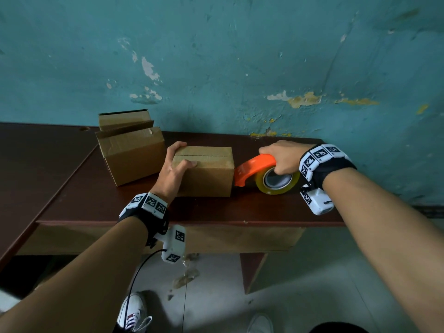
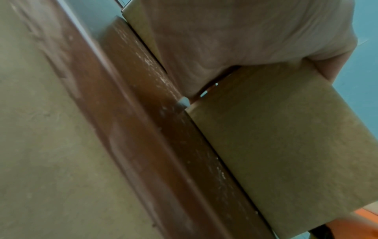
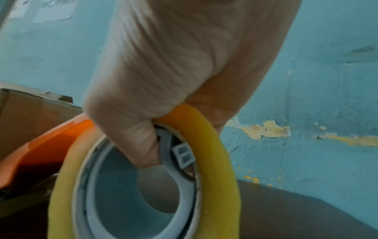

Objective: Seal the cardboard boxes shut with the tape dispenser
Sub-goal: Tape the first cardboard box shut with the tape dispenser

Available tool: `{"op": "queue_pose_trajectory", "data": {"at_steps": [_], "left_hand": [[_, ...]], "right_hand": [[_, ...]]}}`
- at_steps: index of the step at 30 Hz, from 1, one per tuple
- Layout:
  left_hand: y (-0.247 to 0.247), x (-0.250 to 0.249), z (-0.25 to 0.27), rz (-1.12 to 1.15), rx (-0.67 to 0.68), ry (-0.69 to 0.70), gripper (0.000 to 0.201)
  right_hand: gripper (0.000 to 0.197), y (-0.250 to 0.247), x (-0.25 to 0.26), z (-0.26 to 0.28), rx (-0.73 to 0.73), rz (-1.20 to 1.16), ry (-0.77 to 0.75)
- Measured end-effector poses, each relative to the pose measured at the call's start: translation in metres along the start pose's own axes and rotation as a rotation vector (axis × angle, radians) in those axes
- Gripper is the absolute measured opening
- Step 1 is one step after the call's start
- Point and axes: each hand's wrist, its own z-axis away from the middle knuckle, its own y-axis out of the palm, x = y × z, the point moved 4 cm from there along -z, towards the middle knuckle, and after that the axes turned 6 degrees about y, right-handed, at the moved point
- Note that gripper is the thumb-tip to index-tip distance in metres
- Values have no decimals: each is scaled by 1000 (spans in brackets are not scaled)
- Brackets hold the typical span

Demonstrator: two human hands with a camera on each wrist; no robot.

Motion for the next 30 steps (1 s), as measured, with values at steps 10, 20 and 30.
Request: {"op": "queue_pose_trajectory", "data": {"at_steps": [10,20,30], "left_hand": [[-2,6,-3,2,6,-6,74],[-5,16,-6,-9,4,3,72],[-8,14,-4,-35,12,5,70]], "right_hand": [[75,28,-35,-3,-297,-526,483],[57,39,34,-18,-515,-401,698],[51,71,67,-29,-477,-197,683]]}}
